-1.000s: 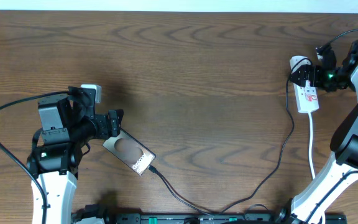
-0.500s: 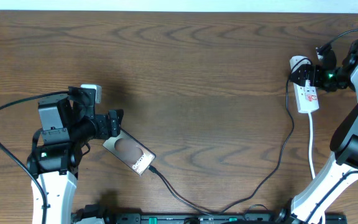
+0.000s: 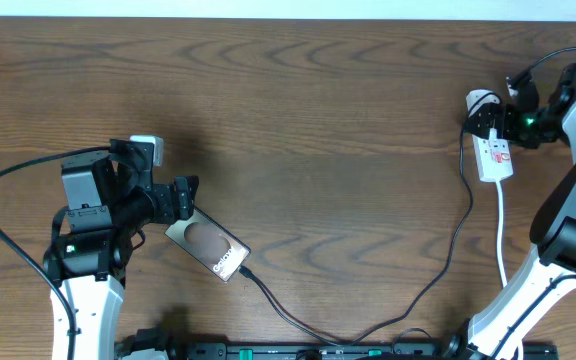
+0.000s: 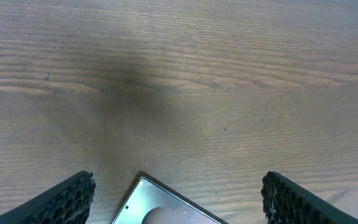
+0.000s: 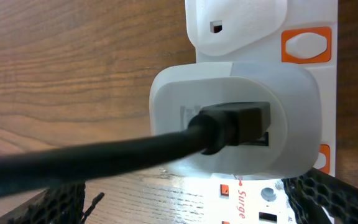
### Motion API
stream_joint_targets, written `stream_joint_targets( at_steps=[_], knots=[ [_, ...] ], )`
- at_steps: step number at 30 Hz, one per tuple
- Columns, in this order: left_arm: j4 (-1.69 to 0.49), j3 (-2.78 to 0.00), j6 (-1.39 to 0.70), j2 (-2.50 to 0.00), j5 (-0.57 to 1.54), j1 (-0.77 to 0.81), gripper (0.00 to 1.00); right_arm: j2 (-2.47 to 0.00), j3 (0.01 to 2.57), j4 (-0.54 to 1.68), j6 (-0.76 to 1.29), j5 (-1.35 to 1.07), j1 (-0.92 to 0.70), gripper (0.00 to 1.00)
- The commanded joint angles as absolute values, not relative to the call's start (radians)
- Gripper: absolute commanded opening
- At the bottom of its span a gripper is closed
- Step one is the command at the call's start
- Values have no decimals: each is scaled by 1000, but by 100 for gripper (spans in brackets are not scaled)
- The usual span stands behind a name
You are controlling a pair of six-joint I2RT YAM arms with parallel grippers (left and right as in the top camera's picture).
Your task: Plug charger to phone and switch on socket
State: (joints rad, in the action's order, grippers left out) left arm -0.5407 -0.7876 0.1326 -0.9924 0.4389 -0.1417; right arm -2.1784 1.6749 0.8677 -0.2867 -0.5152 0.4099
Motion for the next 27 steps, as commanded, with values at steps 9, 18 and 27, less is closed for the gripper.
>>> stream_joint_targets(
  at_steps=[9, 18, 27],
  knots=[
    [-538, -803, 149, -994, 444, -138, 86, -2200, 1629, 871, -282, -555, 362, 99],
    [-538, -803, 149, -994, 444, -138, 86, -2200, 1630, 865, -285, -545, 363, 99],
    [-538, -803, 149, -994, 444, -138, 86, -2199, 1753, 923, -285, -540, 411, 99]
  ],
)
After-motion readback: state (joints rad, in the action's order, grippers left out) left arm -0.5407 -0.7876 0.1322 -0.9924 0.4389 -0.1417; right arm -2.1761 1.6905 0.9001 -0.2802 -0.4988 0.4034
